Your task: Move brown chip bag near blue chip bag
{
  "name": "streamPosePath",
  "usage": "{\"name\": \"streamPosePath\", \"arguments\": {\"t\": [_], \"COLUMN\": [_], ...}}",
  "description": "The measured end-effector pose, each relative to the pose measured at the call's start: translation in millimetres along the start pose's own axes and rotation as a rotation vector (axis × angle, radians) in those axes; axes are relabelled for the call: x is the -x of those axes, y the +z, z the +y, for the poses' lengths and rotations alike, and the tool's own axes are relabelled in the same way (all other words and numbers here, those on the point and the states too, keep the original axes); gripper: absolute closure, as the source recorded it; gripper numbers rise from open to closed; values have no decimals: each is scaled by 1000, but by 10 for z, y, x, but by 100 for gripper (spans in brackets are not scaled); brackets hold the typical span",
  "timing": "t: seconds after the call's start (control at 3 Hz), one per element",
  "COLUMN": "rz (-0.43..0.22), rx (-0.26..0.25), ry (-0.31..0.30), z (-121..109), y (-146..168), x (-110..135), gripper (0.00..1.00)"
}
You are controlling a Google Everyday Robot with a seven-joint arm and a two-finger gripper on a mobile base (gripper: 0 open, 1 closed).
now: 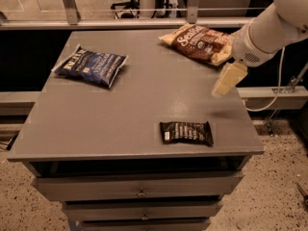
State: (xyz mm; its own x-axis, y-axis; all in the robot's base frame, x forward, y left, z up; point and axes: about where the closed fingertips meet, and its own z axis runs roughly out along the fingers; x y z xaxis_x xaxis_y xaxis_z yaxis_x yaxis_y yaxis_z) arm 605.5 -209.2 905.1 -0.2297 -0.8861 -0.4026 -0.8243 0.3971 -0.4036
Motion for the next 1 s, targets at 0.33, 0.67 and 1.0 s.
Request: {"name": "streamPosePath", "arguments": {"t": [0.33,0.67,1.0], "rz": [-59,-103,-162], "rx": [-73,-115,-132], "ry": [57,132,268], "z": [-392,-730,-1118], "y": [329,552,759], "x": [135,179,120], "gripper": [0,0,0]}}
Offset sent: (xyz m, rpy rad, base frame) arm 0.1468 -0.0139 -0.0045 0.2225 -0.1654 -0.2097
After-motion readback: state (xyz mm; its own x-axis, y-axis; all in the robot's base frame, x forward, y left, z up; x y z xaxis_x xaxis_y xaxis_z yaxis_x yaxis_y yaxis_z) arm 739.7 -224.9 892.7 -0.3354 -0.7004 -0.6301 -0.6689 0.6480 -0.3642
